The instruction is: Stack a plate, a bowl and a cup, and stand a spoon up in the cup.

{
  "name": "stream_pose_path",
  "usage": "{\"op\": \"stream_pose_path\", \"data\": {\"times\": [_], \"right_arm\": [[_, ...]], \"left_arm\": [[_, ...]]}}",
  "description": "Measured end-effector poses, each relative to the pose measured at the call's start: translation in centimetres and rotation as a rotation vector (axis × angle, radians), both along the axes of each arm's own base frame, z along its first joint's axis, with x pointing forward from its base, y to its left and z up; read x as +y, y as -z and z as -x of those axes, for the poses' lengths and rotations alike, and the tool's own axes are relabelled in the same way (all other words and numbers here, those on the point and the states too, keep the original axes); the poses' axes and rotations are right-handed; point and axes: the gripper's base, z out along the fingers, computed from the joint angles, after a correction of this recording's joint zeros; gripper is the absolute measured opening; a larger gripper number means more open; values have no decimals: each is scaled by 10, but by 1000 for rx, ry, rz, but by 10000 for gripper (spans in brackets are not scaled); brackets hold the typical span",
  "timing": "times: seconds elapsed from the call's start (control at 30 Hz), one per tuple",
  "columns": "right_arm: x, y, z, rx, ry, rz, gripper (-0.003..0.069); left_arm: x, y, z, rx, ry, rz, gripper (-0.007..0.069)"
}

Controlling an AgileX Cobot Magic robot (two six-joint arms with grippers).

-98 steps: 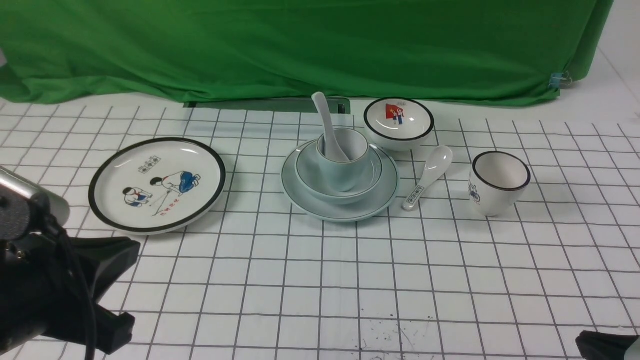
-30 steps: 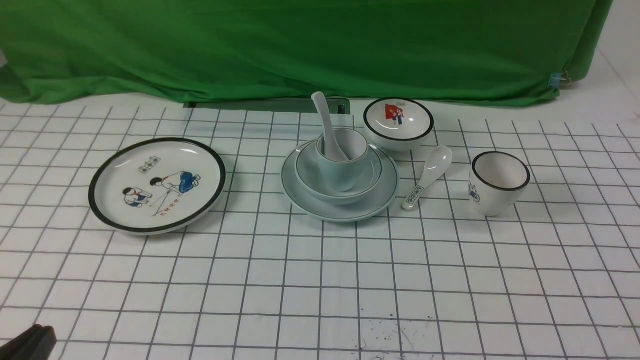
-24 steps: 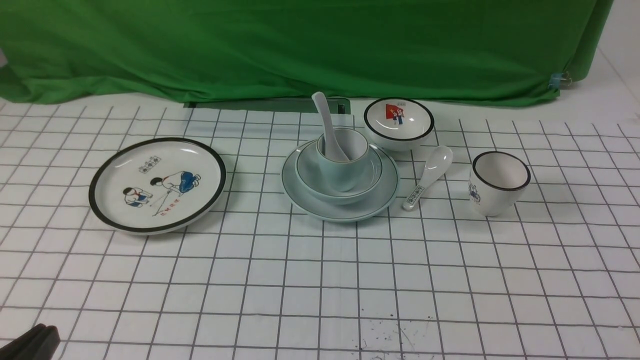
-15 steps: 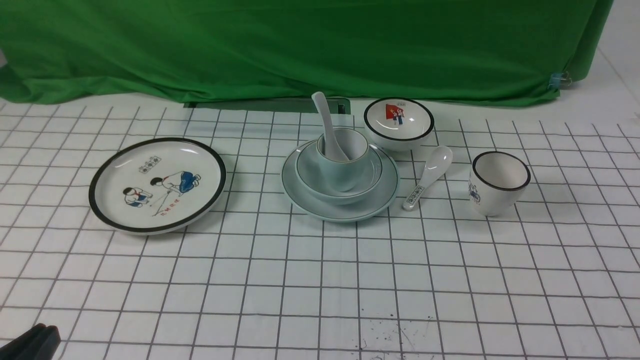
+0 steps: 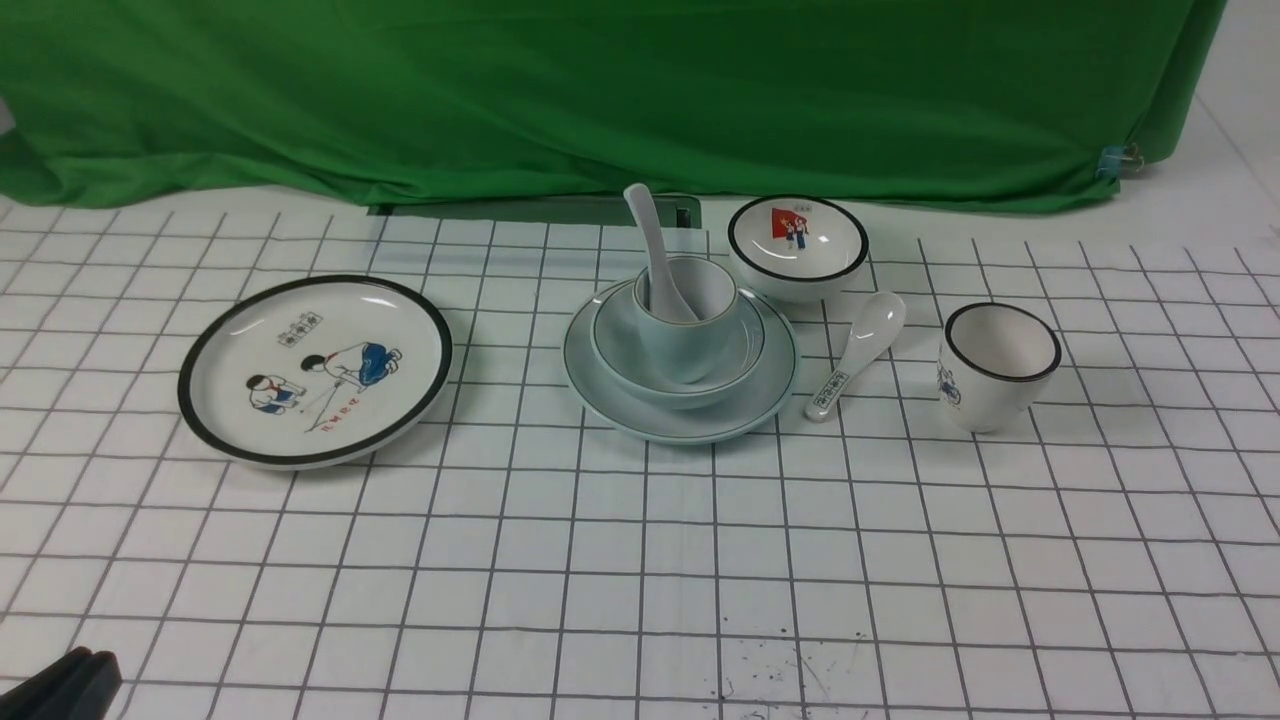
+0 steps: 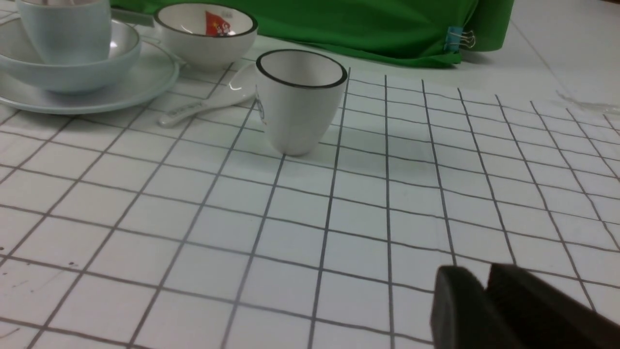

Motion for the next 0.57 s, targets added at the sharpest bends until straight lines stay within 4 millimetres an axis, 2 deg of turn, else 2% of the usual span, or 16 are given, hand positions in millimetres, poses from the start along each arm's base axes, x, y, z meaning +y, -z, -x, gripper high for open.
{"op": "stream_pose_path", "data": {"times": [0.57], "right_arm": [[0, 0, 0, 0, 0, 0, 125]], "left_arm": [[0, 0, 0, -1, 0, -6, -9]]}}
